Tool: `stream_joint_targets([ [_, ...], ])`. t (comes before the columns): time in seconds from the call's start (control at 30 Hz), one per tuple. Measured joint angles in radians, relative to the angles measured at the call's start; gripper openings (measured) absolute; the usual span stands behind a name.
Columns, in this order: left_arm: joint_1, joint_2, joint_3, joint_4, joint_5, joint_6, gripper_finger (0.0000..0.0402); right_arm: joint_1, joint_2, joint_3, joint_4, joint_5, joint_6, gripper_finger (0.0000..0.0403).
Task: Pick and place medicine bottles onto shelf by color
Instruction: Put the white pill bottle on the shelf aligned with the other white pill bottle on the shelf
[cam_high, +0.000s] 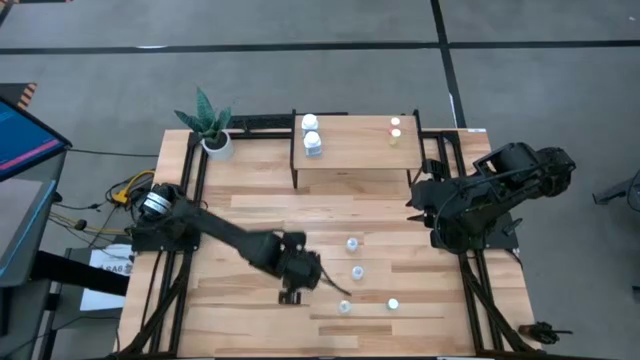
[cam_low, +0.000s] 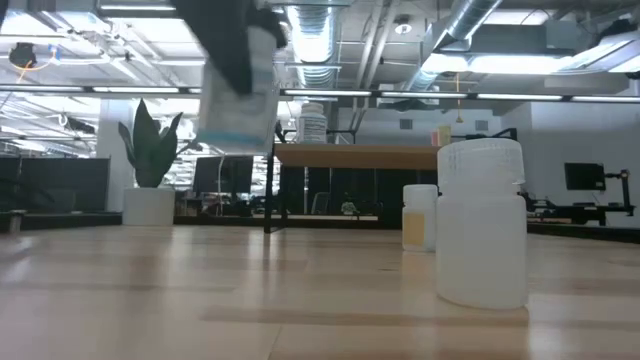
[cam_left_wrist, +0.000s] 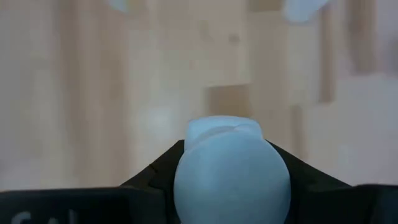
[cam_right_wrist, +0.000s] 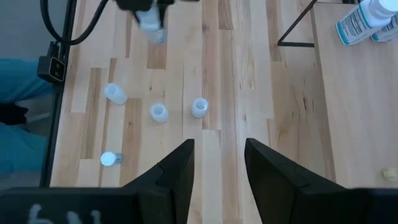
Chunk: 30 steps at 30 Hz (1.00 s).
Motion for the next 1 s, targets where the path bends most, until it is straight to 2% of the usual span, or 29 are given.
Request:
stream_joint_targets([
  [0.1, 0.059, 0.0, 0.13, -0.161, -0.054, 0.143, 0.0137, 0.0, 0.0, 0.0, 0.0, -0.002, 0.027, 0.0163],
  [0.23, 0.143, -0.001, 0.297, -0.302, -0.174, 0.292, 0.0137, 0.0, 0.0, 0.0, 0.0, -0.003, 0.075, 0.0163],
  [0.3, 0.192, -0.003, 0.36, -0.325, -0.216, 0.362, 0.0137, 0.0, 0.0, 0.0, 0.0, -0.01, 0.077, 0.0163],
  [0.43, 0.305, -0.003, 0.443, -0.321, -0.215, 0.486, 0.0137, 0.0, 0.0, 0.0, 0.0, -0.023, 0.073, 0.0163],
  [0.5, 0.363, -0.003, 0.456, -0.309, -0.187, 0.544, 0.0137, 0.0, 0.0, 0.0, 0.0, -0.029, 0.068, 0.0163],
  [0.73, 0.57, 0.001, 0.456, -0.277, 0.013, 0.626, 0.0137, 0.0, 0.0, 0.0, 0.0, -0.03, 0.017, 0.0163],
  [1.0, 0.706, 0.003, 0.455, -0.232, 0.15, 0.655, 0.0137, 0.0, 0.0, 0.0, 0.0, -0.03, 0.014, 0.0163],
])
